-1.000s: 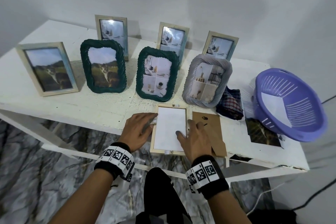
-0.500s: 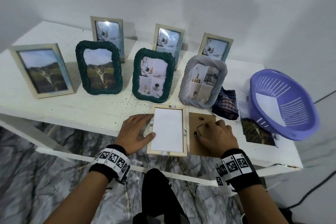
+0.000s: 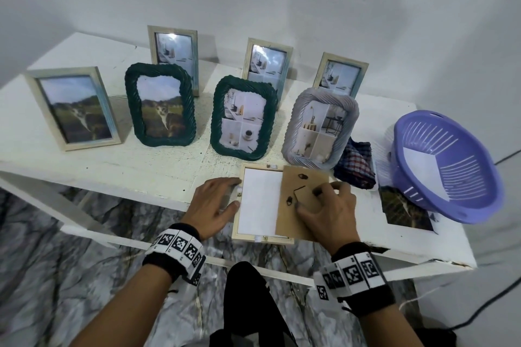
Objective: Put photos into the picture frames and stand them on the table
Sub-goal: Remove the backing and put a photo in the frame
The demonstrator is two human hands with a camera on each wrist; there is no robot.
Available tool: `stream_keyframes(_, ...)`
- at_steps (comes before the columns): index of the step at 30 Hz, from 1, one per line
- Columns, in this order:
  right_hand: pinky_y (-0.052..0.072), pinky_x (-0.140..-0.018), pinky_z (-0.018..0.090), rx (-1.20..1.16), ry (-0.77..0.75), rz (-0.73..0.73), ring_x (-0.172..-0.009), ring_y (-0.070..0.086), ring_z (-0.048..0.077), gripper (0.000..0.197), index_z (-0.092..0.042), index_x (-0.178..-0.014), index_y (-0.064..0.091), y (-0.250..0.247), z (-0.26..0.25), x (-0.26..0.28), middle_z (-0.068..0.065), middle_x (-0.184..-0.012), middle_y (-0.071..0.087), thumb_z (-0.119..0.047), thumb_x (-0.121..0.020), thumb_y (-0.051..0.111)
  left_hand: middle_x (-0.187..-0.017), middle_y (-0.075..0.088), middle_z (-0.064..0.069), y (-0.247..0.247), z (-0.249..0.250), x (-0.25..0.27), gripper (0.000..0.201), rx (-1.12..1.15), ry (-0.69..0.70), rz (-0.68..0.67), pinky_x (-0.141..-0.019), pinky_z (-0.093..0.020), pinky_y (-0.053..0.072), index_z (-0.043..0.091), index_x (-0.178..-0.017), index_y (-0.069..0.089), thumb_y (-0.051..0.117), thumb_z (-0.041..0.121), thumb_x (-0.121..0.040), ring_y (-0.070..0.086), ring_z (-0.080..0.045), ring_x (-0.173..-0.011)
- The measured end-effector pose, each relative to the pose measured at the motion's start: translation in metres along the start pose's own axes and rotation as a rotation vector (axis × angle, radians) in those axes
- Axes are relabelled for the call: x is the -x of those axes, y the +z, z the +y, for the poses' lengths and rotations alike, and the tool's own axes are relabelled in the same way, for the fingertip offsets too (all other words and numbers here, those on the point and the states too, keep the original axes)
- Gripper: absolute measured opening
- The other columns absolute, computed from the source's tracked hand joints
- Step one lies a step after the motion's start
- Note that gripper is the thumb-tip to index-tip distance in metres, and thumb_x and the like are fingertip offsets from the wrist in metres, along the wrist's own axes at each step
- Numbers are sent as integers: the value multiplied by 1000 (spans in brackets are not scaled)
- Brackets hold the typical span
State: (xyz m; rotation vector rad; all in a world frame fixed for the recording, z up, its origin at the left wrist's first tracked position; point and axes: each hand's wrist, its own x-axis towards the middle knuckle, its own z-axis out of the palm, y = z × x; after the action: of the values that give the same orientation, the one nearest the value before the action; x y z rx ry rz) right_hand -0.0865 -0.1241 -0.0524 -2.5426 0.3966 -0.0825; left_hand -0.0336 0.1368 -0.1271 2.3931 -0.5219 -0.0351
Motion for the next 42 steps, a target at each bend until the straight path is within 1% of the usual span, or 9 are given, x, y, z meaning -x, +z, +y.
stream_keyframes(5, 43, -87, 43, 126, -185, 42, -97, 38, 31, 42, -8, -97, 61, 27, -30, 6, 14, -111, 46, -40, -72, 72, -138, 51, 8, 0, -2, 0, 59, 17, -8, -1, -103, -35, 28, 26, -138, 45, 38, 54, -86, 37, -15, -130)
stream_keyframes(10, 37, -93, 38, 178, -156, -28, -101, 36, 29, 47, -9, -106, 60, 43, -44, 1, 13, -115, 43, -47, -78, 65, -136, 53, 6, -2, 0, 0, 57, 43, -8, -2, -105, -42, 33, 27, -137, 46, 42, 53, -86, 40, -17, -128)
stream_keyframes(17, 42, -85, 40, 182, -178, -41, -98, 42, 32, 48, -8, -104, 60, 62, -48, -3, 14, -109, 48, -48, -77, 66, -135, 53, 8, -2, -1, 0, 57, 59, -9, -4, -104, -42, 34, 27, -137, 46, 43, 56, -87, 39, -15, -128)
stream_keyframes(23, 45, -80, 41, 241, -254, -61, -97, 48, 33, 52, -12, -101, 65, 61, -39, 2, 10, -105, 56, -57, -80, 48, -135, 53, 7, -2, 5, 0, 64, 33, -25, 17, -104, -43, 34, 26, -138, 46, 40, 62, -86, 39, -15, -127)
stream_keyframes(25, 45, -84, 40, 89, -307, -123, -97, 50, 33, 47, -11, -102, 69, 55, -27, -4, 12, -107, 60, -48, -84, 47, -136, 51, 10, -1, 7, -1, 66, -8, -26, 21, -102, -39, 32, 31, -139, 42, 39, 68, -85, 37, -13, -127)
stream_keyframes(28, 51, -87, 43, -159, -309, -154, -104, 55, 31, 31, -8, -114, 68, 41, -3, -19, 12, -114, 60, -16, -87, 57, -139, 49, 11, 5, 8, -1, 67, -106, -1, 24, -101, -40, 33, 35, -141, 40, 40, 70, -83, 37, -14, -127)
stream_keyframes(31, 50, -88, 40, -144, -331, -233, -107, 56, 28, 38, -16, -117, 67, 27, 20, -34, 7, -117, 59, -2, -83, 58, -139, 48, 11, 6, 7, -2, 69, -128, -13, 25, -101, -39, 32, 35, -141, 41, 40, 70, -81, 37, -14, -128)
stream_keyframes(35, 40, -89, 28, -68, -424, -403, -105, 58, 22, 35, -21, -118, 68, 16, 30, -47, 3, -117, 63, -11, -84, 66, -139, 49, 10, 6, 7, -2, 70, -118, -11, 32, -100, -38, 32, 35, -141, 42, 42, 69, -80, 38, -15, -127)
stream_keyframes(42, 36, -91, 29, -67, -539, -412, -103, 55, 18, 25, -28, -112, 69, 20, 39, -56, 0, -112, 60, -27, -88, 65, -139, 47, 11, 7, 8, -3, 70, -131, -24, 17, -97, -32, 27, 35, -141, 40, 41, 70, -80, 34, -13, -127)
